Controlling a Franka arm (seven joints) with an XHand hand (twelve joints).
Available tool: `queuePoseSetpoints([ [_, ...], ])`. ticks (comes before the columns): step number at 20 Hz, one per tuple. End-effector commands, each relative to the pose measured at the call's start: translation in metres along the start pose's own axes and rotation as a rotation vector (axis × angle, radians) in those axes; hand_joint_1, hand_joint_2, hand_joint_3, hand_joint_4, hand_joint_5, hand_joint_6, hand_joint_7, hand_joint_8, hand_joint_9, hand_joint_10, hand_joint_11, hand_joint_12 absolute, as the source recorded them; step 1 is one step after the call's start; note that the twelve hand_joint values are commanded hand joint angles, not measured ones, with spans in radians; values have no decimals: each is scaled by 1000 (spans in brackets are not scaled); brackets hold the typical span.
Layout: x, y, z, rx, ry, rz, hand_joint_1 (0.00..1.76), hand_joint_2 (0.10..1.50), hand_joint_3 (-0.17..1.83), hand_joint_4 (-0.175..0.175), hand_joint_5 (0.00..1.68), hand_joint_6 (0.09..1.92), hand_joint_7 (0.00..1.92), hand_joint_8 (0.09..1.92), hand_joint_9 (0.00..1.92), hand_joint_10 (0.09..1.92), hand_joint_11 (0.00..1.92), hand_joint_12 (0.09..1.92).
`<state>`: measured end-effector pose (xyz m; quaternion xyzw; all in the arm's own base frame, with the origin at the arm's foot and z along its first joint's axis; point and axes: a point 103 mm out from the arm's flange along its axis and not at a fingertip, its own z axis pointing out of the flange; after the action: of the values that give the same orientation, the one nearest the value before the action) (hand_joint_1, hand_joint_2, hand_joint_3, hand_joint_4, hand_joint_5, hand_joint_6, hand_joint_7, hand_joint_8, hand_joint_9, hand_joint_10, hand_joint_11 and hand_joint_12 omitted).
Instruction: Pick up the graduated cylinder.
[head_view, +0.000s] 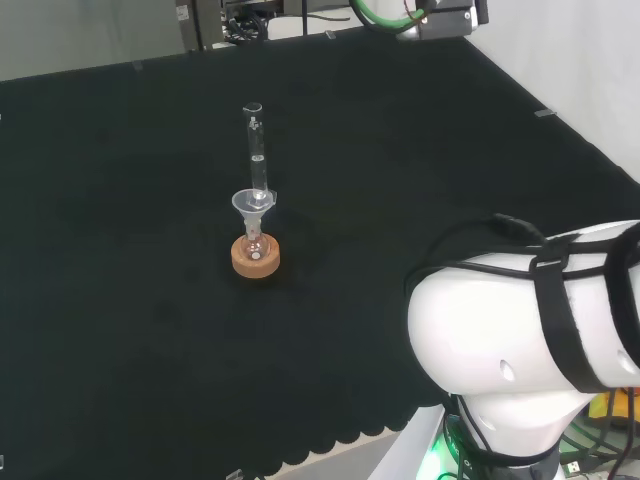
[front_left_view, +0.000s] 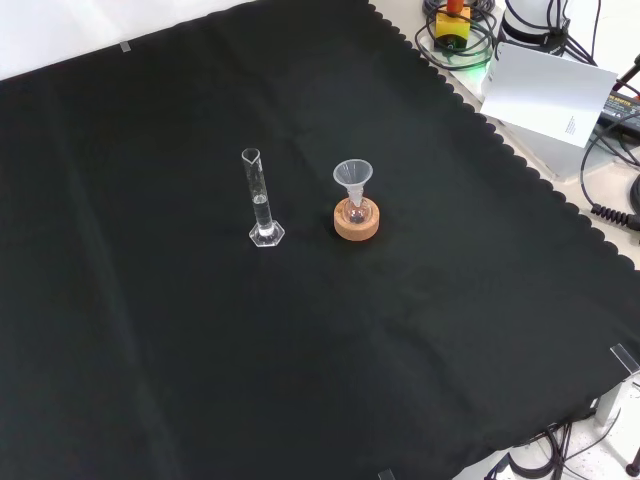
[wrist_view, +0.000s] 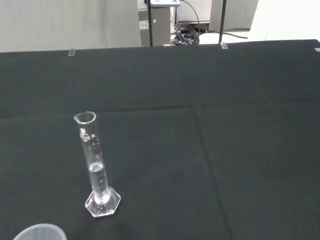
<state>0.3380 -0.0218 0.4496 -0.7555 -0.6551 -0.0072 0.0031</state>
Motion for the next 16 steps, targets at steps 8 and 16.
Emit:
queuePoseSetpoints([
  [8, -52, 94, 109, -19, 148, -100, 233, 1126, 272, 13, 331, 87, 149, 499, 328, 596, 94, 1375],
  [16, -44, 128, 178, 9, 227, -166, 325, 1075, 257, 8, 351, 87, 221, 534, 384, 604, 133, 1378],
])
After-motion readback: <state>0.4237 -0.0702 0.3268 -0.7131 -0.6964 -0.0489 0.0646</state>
